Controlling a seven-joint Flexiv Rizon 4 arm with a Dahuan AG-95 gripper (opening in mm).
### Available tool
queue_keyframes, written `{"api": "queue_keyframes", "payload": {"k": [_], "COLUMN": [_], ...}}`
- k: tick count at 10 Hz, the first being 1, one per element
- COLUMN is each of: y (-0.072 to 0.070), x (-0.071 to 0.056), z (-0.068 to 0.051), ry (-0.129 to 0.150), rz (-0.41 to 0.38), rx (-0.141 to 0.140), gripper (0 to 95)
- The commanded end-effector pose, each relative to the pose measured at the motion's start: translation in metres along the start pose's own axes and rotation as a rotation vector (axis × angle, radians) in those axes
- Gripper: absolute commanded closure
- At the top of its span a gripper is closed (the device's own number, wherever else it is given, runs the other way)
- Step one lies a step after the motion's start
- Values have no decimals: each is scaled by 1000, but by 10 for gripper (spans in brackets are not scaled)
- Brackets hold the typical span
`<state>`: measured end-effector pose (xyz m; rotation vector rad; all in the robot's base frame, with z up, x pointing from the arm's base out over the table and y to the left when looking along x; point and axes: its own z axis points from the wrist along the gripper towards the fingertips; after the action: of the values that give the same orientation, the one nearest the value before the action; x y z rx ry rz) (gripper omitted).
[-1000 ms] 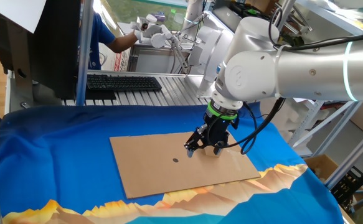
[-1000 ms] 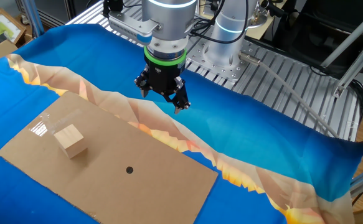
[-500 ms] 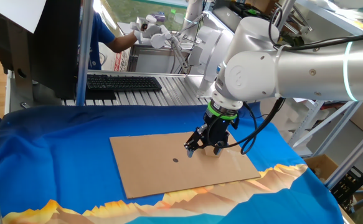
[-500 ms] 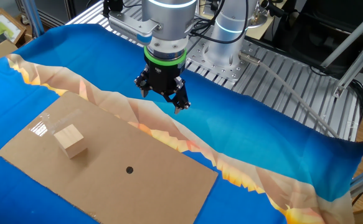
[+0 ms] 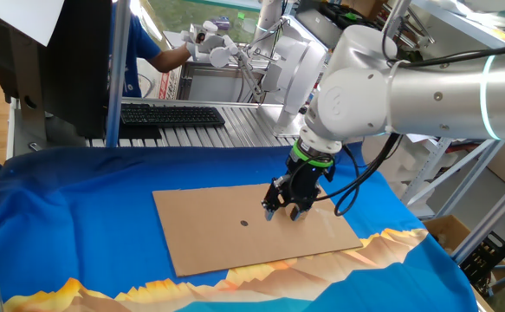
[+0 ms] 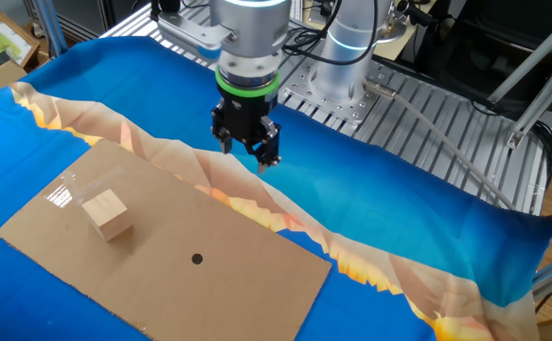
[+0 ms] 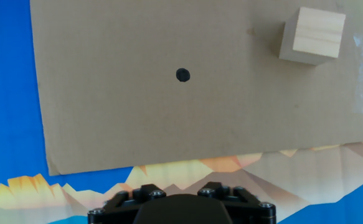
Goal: Hold a small block with the gripper and sweep it from left to right on the table
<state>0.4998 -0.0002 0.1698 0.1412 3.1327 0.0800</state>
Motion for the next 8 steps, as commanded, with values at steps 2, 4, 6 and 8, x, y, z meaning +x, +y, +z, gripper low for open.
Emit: {"api": "queue_keyframes", "payload": {"k": [2,4,6,8], "y": [1,1,1,1], "x": [0,0,0,0], "z": [0,0,0,0], "ry": [2,5,7,9], "rz": [11,20,17,15], "rx": [8,9,10,13], "gripper": [950,950,950,950]}}
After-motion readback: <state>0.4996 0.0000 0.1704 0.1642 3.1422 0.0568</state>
